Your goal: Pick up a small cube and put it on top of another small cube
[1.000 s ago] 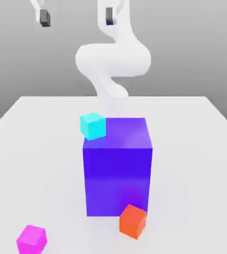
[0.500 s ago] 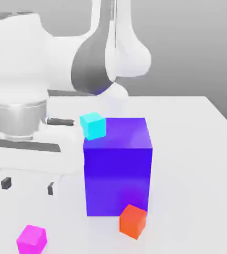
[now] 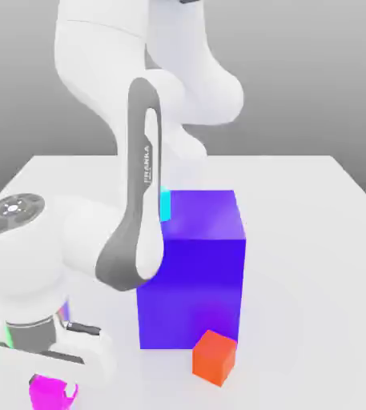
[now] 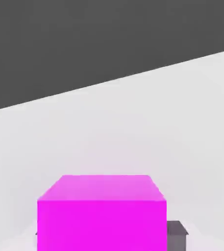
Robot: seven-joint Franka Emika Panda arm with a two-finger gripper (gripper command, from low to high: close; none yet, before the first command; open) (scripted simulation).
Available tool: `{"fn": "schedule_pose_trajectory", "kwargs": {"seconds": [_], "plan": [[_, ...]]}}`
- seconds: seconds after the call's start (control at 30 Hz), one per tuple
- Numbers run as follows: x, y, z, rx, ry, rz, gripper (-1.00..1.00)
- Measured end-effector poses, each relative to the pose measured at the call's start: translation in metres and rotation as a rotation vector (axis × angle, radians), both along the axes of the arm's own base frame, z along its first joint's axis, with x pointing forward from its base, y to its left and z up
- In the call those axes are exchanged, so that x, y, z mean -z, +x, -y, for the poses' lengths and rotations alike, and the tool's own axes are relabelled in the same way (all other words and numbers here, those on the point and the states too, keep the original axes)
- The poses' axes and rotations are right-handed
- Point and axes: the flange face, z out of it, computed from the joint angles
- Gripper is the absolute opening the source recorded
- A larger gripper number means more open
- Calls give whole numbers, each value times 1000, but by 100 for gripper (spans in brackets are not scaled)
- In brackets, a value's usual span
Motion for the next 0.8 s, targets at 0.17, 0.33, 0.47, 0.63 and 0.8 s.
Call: {"fn": "schedule_pose_trajectory", "kwargs": {"seconds": [0.17, 0.33, 0.47, 0.63, 0.8], "plan": [[-50, 0, 0, 0, 0, 0, -100], [-79, 22, 51, 193, 2, 1, -100], [-98, 37, 103, 384, 3, 1, -100], [-89, 47, 151, 552, 3, 2, -100], [-60, 46, 153, 560, 3, 2, 100]]}}
